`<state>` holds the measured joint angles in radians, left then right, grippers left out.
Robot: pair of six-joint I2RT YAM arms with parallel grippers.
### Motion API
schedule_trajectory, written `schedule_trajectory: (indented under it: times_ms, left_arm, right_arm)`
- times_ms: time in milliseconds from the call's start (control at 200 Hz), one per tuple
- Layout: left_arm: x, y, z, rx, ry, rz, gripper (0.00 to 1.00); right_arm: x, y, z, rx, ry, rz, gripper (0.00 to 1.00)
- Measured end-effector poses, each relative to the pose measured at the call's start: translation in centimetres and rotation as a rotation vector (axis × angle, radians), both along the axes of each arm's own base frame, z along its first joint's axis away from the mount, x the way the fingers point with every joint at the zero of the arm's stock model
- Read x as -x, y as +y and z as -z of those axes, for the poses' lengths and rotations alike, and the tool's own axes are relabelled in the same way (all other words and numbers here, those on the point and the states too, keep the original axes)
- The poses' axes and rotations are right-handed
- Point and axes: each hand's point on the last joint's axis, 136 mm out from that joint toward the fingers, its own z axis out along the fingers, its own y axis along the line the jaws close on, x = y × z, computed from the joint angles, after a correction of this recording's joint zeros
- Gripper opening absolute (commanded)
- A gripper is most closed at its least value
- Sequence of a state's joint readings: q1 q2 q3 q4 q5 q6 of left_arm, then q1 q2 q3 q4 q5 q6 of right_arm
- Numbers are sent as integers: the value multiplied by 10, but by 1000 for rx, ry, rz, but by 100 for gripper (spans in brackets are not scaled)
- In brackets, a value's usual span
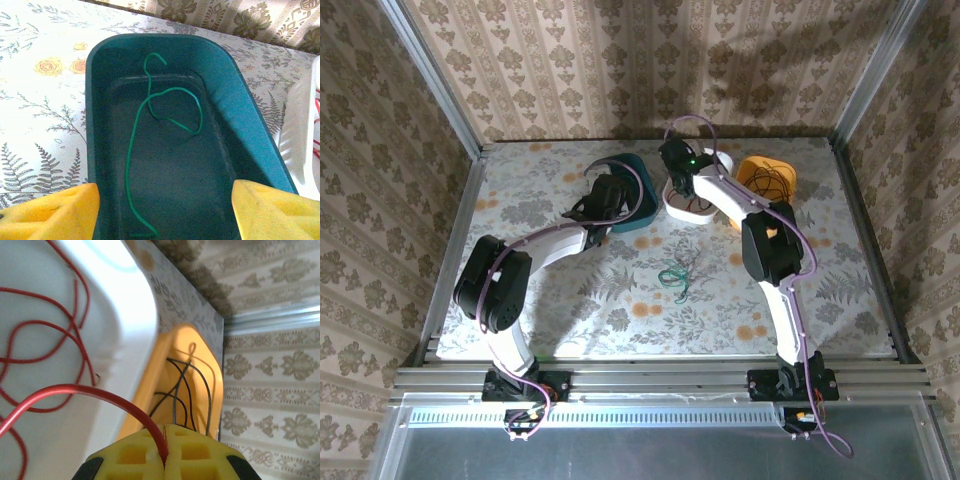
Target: Untangle the cables
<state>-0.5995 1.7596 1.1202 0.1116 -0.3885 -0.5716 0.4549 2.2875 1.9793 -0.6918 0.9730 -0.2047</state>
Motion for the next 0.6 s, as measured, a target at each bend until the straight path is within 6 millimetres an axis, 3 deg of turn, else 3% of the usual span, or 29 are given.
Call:
schedule_trajectory:
  times_ms: [335,595]
  left_arm:
    - [0,4,3,-8,13,-6,72]
    - [1,3,3,-7,15,-2,72]
  right_arm:
    - [-3,43,50,-2,132,-134,2]
    - [1,46,61,-132,184,-123,7]
